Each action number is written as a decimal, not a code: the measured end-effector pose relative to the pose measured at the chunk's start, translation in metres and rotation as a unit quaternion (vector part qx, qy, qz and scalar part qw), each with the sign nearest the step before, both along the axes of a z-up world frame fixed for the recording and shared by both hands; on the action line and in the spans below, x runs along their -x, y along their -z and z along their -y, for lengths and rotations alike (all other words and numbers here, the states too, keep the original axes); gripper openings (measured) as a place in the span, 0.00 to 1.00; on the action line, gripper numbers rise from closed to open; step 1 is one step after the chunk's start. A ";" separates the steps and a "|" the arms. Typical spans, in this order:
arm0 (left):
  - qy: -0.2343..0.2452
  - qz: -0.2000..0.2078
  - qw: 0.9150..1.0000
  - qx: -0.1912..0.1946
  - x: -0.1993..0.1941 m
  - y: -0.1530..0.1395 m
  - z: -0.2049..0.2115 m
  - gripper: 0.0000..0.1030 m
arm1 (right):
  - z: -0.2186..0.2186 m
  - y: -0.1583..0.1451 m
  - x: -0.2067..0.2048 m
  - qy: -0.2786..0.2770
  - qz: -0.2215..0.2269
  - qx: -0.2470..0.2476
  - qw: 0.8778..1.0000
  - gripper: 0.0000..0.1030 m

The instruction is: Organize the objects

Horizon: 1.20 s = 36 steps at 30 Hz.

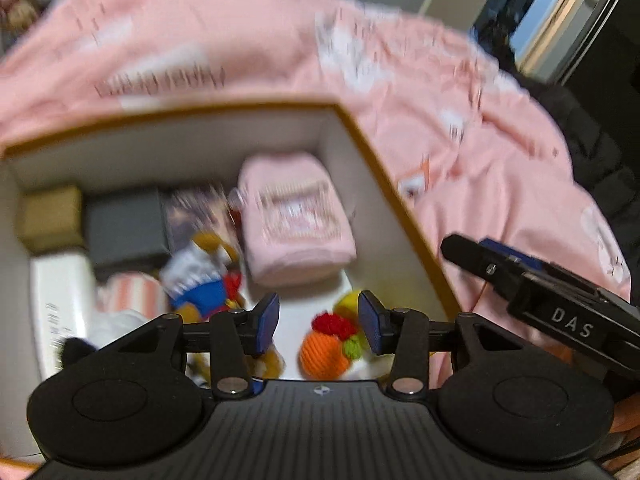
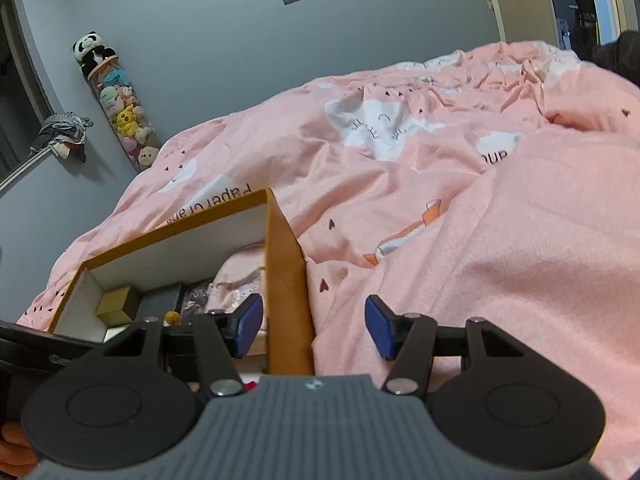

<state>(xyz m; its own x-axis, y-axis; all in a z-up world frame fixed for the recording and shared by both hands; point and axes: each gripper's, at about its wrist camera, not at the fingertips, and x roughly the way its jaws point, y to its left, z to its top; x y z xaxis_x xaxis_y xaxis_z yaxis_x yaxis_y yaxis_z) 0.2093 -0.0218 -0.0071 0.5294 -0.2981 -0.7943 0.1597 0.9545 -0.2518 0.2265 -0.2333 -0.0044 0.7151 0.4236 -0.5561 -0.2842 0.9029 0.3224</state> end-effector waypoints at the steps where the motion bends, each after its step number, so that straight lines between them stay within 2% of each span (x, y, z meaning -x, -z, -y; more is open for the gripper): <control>1: -0.004 0.019 1.000 -0.006 0.008 -0.007 -0.002 0.49 | -0.002 -0.005 0.005 -0.004 0.006 0.001 1.000 0.60; 4: -0.038 0.069 0.996 -0.031 0.031 -0.030 -0.006 0.49 | -0.010 -0.024 0.022 -0.024 0.031 0.010 0.999 0.62; 8: -0.079 0.129 0.986 -0.065 0.068 -0.061 -0.015 0.51 | -0.018 -0.050 0.055 -0.043 0.067 0.016 0.997 0.68; 13: -0.110 0.207 0.968 -0.095 0.116 -0.095 -0.022 0.68 | -0.030 -0.074 0.093 -0.066 0.087 0.029 0.994 0.71; 17: -0.139 0.241 0.953 -0.117 0.148 -0.109 -0.025 0.80 | -0.041 -0.093 0.123 -0.084 0.114 0.061 0.988 0.85; 20: -0.165 0.247 0.947 -0.124 0.163 -0.113 -0.031 0.81 | -0.047 -0.105 0.143 -0.089 0.126 0.075 0.985 0.94; 23: -0.177 0.248 0.944 -0.129 0.174 -0.109 -0.035 0.84 | -0.052 -0.112 0.156 -0.096 0.125 0.082 0.984 0.99; 29: -0.195 0.225 0.944 -0.142 0.181 -0.090 -0.037 0.84 | -0.061 -0.107 0.166 -0.102 0.098 0.106 0.984 0.99; 33: -0.189 0.210 0.950 -0.133 0.182 -0.073 -0.039 0.85 | -0.062 -0.089 0.166 -0.088 0.095 0.107 0.986 0.99; 36: -0.192 0.201 0.950 -0.144 0.177 -0.059 -0.040 0.85 | -0.064 -0.073 0.158 -0.088 0.088 0.108 0.986 0.99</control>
